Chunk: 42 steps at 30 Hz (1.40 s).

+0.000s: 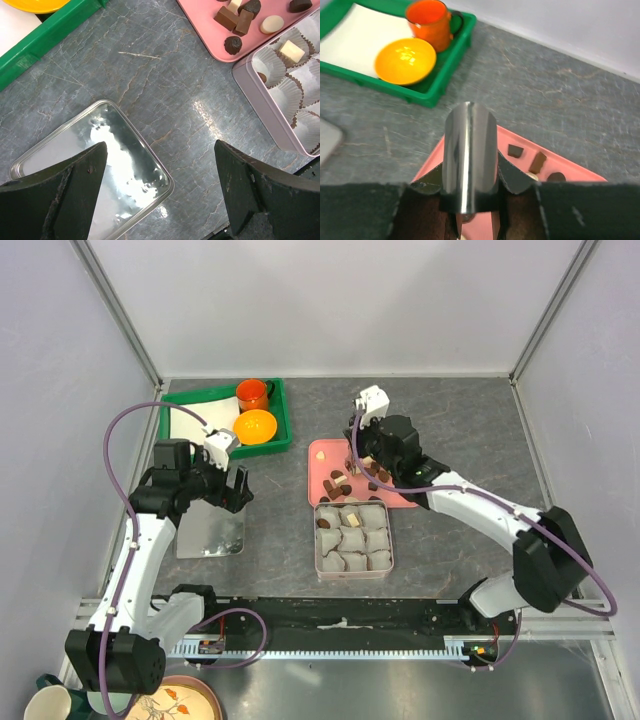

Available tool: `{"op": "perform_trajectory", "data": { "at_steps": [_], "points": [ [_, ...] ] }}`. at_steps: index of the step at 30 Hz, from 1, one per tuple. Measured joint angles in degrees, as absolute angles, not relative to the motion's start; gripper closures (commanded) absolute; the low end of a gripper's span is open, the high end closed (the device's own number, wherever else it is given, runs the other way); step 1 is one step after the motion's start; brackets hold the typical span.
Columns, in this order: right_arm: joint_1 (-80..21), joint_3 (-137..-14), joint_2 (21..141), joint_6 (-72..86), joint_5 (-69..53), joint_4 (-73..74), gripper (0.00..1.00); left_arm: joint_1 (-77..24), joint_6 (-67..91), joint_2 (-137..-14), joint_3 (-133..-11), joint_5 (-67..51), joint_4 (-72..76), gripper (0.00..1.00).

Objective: Pack the chocolate

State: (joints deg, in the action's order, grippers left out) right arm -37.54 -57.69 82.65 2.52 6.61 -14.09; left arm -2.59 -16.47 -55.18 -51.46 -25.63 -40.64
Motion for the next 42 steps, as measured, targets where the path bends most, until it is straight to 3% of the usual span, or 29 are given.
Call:
{"op": "perform_trajectory", "data": {
  "at_steps": [15, 42],
  "points": [
    [-35.6, -58.1, 87.1, 1.0, 10.4, -18.5, 0.57, -2.6, -17.0, -55.3, -51.5, -25.6, -40.6, 0.05],
    [-34.3, -59.1, 92.2, 0.8, 7.4, -22.2, 0.56, -2.6, -17.3, -55.8, -51.5, -25.5, -40.6, 0.05]
  ]
}}
